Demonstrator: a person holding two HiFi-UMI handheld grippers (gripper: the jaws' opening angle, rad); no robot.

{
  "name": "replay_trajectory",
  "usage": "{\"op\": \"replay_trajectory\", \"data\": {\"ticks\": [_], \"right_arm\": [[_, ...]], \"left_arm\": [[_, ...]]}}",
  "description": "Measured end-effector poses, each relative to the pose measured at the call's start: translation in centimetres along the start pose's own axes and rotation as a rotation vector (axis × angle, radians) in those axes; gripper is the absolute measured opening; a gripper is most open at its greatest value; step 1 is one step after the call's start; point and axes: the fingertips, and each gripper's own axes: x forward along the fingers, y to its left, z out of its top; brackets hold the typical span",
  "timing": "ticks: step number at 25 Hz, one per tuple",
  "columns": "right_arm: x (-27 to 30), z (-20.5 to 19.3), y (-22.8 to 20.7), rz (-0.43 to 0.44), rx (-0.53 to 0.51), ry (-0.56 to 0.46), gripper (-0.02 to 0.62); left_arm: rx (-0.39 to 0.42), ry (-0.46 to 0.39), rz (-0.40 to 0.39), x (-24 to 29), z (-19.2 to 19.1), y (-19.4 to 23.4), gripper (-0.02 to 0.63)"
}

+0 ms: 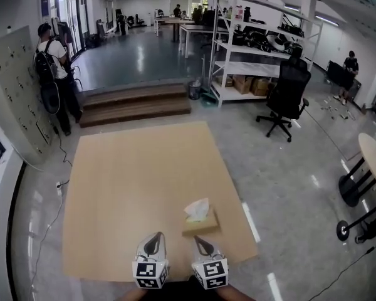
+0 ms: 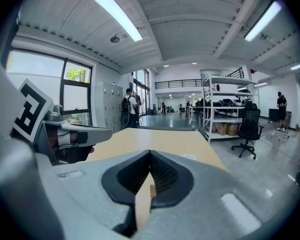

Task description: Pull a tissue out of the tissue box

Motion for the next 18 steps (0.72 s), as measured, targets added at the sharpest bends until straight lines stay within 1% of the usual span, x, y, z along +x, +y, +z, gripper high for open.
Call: {"op": "replay_trajectory", "data": {"ticks": [5, 9, 18], "right_arm": [[0.8, 0.6, 0.9, -0.010, 0.006, -0.002, -0.008], [1.7, 0.6, 0.7, -0.038, -0.002, 0.000, -0.009], [2.3, 1.0, 0.5, -0.068, -0.016, 0.008, -0.008]], "left_arm": [[-0.002, -0.016, -0.015, 0.5, 1.0, 1.2, 0.018], [0.005, -0.024, -0.020, 1.0, 0.7, 2.6, 0.018], [0.009, -0.034, -0.040, 1.7, 0.8, 3.3, 0.018]]}}
